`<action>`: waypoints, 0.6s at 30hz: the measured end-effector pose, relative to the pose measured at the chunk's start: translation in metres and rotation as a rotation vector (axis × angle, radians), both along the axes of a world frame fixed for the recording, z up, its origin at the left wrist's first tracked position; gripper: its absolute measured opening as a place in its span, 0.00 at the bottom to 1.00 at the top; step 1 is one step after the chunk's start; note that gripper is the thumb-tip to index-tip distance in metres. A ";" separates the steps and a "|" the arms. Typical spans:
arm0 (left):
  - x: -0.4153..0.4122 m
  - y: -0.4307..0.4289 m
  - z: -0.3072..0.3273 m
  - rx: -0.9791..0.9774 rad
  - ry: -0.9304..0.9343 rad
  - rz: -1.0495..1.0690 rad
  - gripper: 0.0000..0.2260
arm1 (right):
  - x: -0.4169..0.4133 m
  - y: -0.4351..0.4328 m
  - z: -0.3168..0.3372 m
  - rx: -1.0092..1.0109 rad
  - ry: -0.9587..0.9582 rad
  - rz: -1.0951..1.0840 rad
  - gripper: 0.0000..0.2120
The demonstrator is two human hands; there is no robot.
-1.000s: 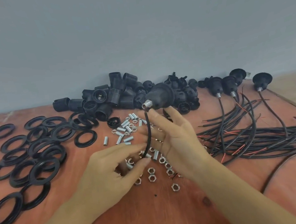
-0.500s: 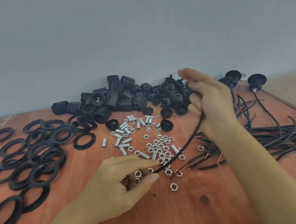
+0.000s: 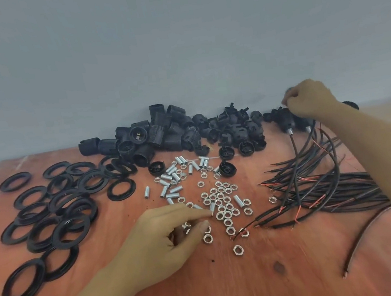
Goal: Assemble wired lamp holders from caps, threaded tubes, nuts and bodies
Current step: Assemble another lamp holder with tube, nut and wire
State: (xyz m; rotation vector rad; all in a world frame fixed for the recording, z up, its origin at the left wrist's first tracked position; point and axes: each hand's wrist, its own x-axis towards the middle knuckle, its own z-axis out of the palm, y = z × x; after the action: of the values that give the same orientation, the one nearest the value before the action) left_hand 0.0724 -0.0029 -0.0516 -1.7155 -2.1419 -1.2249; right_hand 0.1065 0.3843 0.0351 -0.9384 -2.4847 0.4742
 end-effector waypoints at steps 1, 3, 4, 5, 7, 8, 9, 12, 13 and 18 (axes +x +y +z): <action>0.000 0.000 0.000 -0.001 -0.002 -0.001 0.09 | 0.002 0.004 -0.006 -0.015 -0.048 -0.021 0.15; -0.001 0.000 0.000 -0.005 -0.007 -0.005 0.09 | 0.006 0.006 -0.013 -0.031 -0.076 -0.082 0.12; -0.001 0.000 0.000 -0.007 -0.008 -0.003 0.09 | 0.008 0.005 -0.014 -0.023 -0.084 -0.117 0.11; -0.001 -0.001 -0.001 -0.010 -0.009 0.000 0.09 | 0.009 0.003 -0.014 0.002 -0.109 -0.152 0.09; -0.001 0.000 0.000 -0.020 -0.008 0.014 0.09 | 0.009 -0.003 -0.012 0.102 -0.199 -0.225 0.12; 0.000 0.000 0.000 -0.024 -0.004 0.025 0.09 | 0.009 -0.008 -0.011 0.172 -0.240 -0.256 0.15; 0.000 0.001 0.001 -0.026 0.002 0.041 0.09 | 0.008 -0.014 -0.009 0.247 -0.262 -0.270 0.17; 0.000 0.000 0.002 -0.039 0.045 0.125 0.10 | 0.008 -0.051 -0.005 0.371 -0.146 -0.170 0.21; -0.002 0.000 0.003 -0.053 0.068 0.157 0.10 | 0.008 -0.068 -0.005 0.341 -0.058 -0.085 0.20; -0.009 -0.004 0.003 -0.161 0.167 0.282 0.11 | 0.012 -0.161 -0.030 0.089 0.012 0.383 0.10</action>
State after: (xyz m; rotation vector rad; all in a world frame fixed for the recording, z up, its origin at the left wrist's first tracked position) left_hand 0.0637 -0.0072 -0.0488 -1.4458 -2.3318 -0.8277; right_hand 0.1190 0.2237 0.0053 -0.4217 -2.6557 0.4805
